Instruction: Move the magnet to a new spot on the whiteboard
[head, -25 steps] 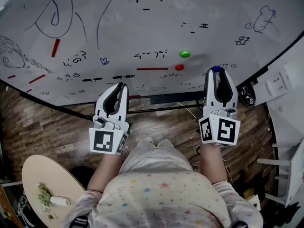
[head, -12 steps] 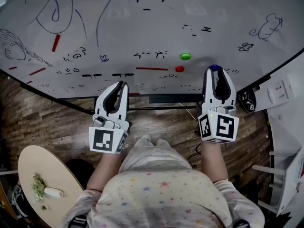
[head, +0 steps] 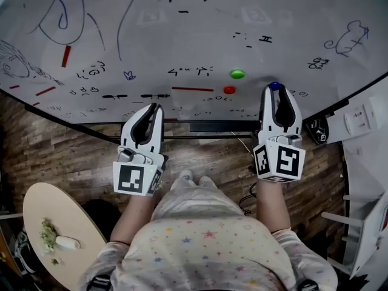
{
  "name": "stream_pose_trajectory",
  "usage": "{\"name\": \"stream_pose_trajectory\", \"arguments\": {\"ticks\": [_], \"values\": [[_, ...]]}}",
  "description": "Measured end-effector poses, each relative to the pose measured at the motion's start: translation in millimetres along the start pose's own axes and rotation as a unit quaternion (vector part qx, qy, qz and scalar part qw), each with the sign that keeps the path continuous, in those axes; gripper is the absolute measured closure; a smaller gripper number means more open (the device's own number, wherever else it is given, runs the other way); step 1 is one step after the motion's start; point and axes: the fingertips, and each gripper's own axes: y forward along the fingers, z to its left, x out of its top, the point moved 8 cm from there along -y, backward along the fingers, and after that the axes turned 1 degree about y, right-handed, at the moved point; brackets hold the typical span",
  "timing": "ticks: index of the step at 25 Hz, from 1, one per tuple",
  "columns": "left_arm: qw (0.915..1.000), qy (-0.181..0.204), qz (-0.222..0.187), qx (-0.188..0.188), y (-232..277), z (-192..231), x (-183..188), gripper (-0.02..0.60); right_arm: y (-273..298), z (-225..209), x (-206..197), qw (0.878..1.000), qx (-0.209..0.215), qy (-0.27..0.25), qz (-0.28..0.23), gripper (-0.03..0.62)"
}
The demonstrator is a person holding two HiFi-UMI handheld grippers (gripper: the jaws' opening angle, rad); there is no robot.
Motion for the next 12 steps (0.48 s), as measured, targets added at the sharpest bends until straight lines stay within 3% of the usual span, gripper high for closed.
{"name": "stream_pose_trajectory", "arguments": {"ticks": [12], "values": [[1.0000, 0.002, 0.005, 0.008, 6.8, 2.0, -2.0, 0.545, 8.1, -6.7, -6.9, 1.000, -0.001, 0.005, 0.006, 0.472]]}}
